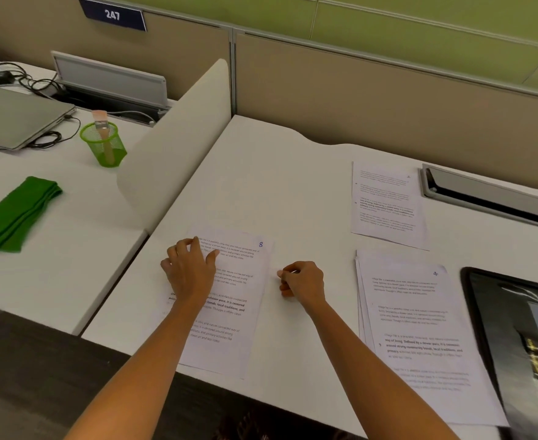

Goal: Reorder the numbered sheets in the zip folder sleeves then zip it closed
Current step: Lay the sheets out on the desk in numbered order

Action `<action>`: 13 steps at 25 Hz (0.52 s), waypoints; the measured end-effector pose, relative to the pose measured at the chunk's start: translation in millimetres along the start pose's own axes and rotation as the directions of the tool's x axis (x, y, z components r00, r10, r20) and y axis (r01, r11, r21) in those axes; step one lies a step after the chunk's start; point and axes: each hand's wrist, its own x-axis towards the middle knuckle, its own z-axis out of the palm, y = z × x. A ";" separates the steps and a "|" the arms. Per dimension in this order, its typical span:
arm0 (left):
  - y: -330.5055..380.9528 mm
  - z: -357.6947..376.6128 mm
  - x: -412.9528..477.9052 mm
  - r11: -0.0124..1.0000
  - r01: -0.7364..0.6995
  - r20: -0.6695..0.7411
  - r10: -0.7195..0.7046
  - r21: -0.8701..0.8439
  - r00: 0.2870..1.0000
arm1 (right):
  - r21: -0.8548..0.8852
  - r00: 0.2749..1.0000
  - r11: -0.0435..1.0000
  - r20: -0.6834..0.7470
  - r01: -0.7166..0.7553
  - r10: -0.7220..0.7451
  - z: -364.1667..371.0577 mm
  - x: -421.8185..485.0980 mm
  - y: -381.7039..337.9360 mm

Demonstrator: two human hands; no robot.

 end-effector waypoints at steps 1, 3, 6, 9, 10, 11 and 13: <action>8.4 2.2 -1.6 0.999 -0.037 -0.003 0.037 -0.013 0.999 | 0.010 1.000 1.000 -0.013 0.003 -0.003 -7.5 -0.4 2.5; 30.5 6.2 -6.1 0.993 -0.109 0.001 0.109 -0.055 0.994 | 0.029 0.999 1.000 -0.049 0.006 -0.004 -25.2 -2.4 8.1; 69.5 13.2 -20.4 0.971 -0.182 0.029 0.188 -0.156 0.982 | 0.066 0.994 0.998 -0.106 0.002 0.005 -54.7 -5.2 15.8; 111.5 21.7 -41.4 0.941 -0.244 0.103 0.274 -0.235 0.956 | 0.104 0.986 0.995 -0.164 -0.009 0.026 -86.7 -6.8 24.3; 124.6 24.9 -48.5 0.932 -0.255 0.134 0.296 -0.256 0.946 | 0.114 0.982 0.993 -0.186 -0.006 0.028 -97.0 -7.7 26.9; 137.1 28.0 -55.4 0.925 -0.262 0.165 0.314 -0.275 0.935 | 0.125 0.978 0.992 -0.209 -0.002 0.028 -107.5 -8.2 30.3; 159.3 33.7 -67.6 0.910 -0.287 0.221 0.359 -0.298 0.907 | 0.144 0.966 0.990 -0.253 -0.004 0.041 -127.9 -8.8 39.2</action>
